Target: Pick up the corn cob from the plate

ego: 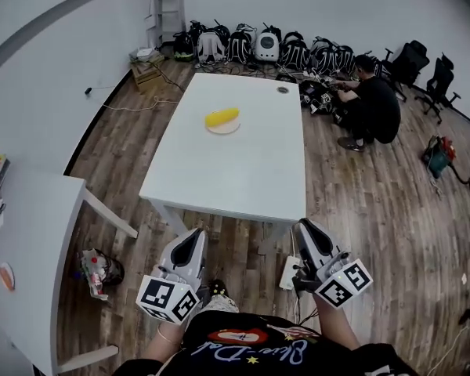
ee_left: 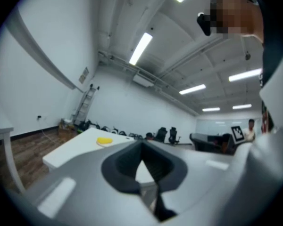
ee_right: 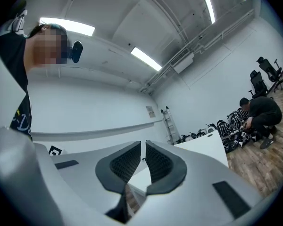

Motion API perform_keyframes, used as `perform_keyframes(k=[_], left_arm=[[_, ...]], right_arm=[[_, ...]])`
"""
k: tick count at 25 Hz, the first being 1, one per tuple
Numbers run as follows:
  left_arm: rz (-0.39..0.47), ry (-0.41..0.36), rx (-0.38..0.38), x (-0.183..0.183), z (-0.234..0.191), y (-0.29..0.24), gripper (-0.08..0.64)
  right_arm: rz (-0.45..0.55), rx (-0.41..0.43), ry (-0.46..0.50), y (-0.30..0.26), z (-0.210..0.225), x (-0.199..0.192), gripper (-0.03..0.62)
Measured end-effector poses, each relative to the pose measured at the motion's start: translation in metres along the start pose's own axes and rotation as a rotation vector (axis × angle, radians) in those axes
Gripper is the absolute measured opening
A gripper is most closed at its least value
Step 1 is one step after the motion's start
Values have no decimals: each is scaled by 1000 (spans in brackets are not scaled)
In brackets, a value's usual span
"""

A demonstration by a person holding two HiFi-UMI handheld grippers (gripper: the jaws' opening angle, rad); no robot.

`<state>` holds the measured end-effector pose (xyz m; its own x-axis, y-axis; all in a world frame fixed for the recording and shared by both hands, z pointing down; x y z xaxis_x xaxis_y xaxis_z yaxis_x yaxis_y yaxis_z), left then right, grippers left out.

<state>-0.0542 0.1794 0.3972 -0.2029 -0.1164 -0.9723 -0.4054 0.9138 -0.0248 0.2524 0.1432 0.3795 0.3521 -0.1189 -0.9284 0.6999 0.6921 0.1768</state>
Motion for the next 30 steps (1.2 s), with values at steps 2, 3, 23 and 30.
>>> perform_keyframes(k=[2, 3, 23, 30], left_arm=[[2, -5, -12, 15, -32, -26, -12], [5, -9, -18, 22, -48, -39, -12], [-14, 18, 5, 52, -195, -204, -12], [-64, 66, 67, 45, -226, -235, -12]], right_arm=[[15, -3, 13, -41, 10, 2, 18], [16, -1, 18, -60, 15, 2, 18], [-393, 375, 365, -387, 187, -11, 120], [-793, 633, 587, -499, 249, -66, 240]])
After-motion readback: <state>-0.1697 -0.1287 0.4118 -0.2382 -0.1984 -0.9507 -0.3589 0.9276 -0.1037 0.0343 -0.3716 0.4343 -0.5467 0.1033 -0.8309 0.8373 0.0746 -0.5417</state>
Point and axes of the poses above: the fingertips, and each gripper's own axes: y backward along the fingers, z to its right, x out of its top, the point moved 9 cm from there along y, backward along the fingers, and after that the axes turned 3 degrees about x, right-handed, at the moved point
